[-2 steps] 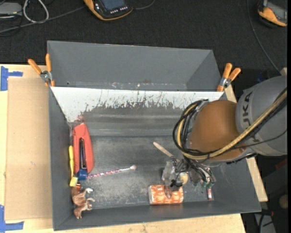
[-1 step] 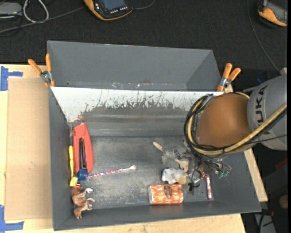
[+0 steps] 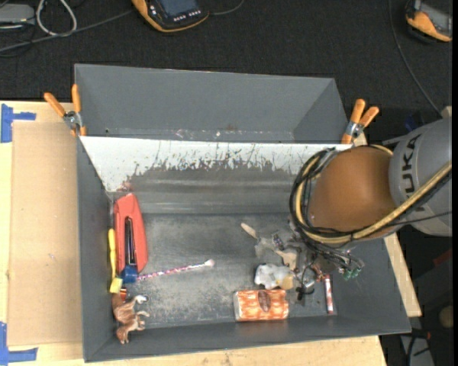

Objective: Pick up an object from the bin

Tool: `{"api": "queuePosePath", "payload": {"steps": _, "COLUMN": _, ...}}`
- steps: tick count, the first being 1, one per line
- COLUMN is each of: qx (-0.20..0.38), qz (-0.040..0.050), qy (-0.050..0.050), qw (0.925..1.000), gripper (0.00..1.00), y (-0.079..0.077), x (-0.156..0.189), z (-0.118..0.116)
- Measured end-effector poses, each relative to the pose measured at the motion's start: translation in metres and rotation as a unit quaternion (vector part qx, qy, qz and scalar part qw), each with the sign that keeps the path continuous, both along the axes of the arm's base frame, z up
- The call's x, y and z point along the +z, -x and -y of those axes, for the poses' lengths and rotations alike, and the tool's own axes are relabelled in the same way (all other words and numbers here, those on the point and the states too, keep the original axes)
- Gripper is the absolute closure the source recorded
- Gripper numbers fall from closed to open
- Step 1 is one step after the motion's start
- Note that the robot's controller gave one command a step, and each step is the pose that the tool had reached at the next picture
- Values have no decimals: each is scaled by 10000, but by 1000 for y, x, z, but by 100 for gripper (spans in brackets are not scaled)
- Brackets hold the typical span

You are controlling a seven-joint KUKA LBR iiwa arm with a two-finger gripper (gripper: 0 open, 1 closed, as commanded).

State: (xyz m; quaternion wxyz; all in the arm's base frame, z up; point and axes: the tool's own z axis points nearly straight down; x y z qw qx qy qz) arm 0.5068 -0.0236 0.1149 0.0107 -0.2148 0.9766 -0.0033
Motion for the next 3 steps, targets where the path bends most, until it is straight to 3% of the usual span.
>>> {"api": "queuePosePath", "payload": {"steps": 1, "qx": -728, "qz": 1, "qy": -18, "qw": 9973, "gripper": 0, "y": 6, "x": -17, "z": -2}}
{"api": "queuePosePath", "payload": {"steps": 2, "qx": -449, "qz": 1, "qy": -18, "qw": 9990, "gripper": 100, "y": 13, "x": -20, "z": 8}}
{"api": "queuePosePath", "payload": {"steps": 3, "qx": -446, "qz": 1, "qy": -18, "qw": 9990, "gripper": 100, "y": 13, "x": -20, "z": 8}}
